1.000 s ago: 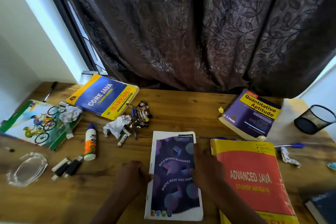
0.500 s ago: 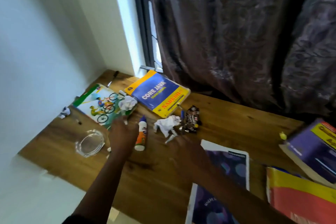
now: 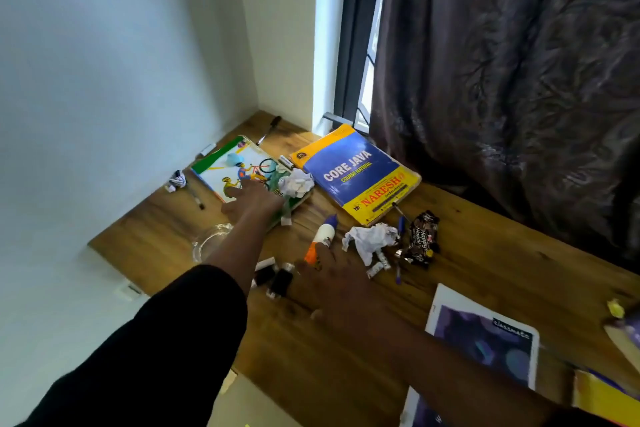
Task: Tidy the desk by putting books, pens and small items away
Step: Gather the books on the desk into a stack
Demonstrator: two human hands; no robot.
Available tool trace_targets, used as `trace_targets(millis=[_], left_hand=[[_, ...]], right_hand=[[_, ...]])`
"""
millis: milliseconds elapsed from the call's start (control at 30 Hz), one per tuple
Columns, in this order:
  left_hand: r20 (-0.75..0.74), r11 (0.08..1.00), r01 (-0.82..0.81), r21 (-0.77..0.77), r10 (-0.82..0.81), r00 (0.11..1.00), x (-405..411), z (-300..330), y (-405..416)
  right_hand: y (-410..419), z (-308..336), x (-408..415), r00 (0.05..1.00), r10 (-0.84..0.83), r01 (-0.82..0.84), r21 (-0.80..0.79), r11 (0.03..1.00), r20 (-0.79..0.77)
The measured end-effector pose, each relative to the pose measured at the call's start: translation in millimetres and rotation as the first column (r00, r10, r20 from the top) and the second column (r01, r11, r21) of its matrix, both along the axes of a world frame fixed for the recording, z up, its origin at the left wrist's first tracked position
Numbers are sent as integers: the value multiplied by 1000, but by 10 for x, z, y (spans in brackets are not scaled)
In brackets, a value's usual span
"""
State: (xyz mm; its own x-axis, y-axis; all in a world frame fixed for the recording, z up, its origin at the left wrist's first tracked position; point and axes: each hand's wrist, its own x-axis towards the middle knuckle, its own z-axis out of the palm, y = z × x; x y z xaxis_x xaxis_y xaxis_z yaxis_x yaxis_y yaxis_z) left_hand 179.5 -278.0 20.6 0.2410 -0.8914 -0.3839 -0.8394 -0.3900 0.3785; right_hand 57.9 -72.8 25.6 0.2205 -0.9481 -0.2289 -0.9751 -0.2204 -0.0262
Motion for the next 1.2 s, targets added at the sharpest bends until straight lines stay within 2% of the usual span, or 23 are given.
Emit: trace_targets(millis=[233, 333, 433, 533, 600, 633, 700, 767, 900, 1067, 1200], left_hand=[[-50, 990, -141, -13, 140, 989, 21, 66, -63], [-133, 960, -279, -24, 274, 952, 82, 125, -116], [-326, 890, -450, -78, 404, 855, 232, 80, -269], [-609, 799, -598, -63, 444, 657, 394, -170, -614], [-692, 775, -632, -14, 449, 565, 374, 72, -482], [-712, 782, -622, -42, 413, 568, 328, 315, -320], [-664, 841, -528, -120, 327, 673, 299, 516, -239], [-602, 859, -481, -176, 293, 743, 279, 639, -218], [-639, 804, -532, -267, 266, 722, 214, 829, -200], [-562, 766, -466, -442, 168, 810, 153, 1145, -216], [-543, 720, -437, -539, 99, 834, 156, 1488, -221]], right_hand=[[-53, -63, 61, 993, -117, 115, 141, 983, 12], [-50, -78, 90, 985, -173, 165, 194, 967, 27], [-35, -56, 99, 978, -202, 186, 221, 957, 52], [-32, -34, 88, 982, -185, 167, 249, 954, 50], [-34, -14, 88, 980, -189, 168, 257, 952, 62], [-31, -9, 91, 980, -191, 168, 262, 950, 62], [-23, 5, 103, 981, -186, 167, 262, 951, 53], [-10, 3, 102, 982, -183, 166, 255, 953, 48], [-7, 10, 87, 981, -182, 159, 265, 951, 64], [-26, -29, 66, 981, -180, 155, 266, 951, 72], [-16, -44, 45, 981, -174, 148, 253, 956, 84]])
